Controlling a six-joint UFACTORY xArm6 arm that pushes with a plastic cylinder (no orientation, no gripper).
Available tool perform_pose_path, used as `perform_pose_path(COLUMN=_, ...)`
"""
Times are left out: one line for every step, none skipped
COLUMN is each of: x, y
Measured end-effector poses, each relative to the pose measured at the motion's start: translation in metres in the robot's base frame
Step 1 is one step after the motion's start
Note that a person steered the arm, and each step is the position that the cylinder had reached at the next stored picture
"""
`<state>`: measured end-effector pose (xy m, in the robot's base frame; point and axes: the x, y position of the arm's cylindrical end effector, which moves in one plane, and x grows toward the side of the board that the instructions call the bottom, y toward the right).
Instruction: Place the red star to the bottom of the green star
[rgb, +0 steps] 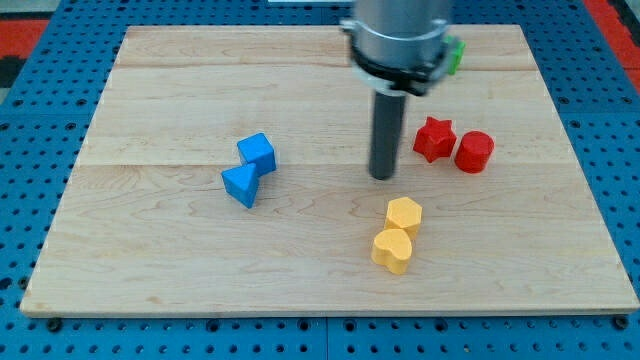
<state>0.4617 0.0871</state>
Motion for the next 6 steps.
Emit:
perform_pose_path(x=-0.019, y=0.022)
perform_pose_path(x=-0.044, y=0.057)
perform_pose_path(x=-0.074, y=0.076)
perform_pose_path(x=-0.090, y=0.089)
perform_pose_path(x=-0.117, y=0.081)
perform_pose_path(x=-0.099, y=0.140)
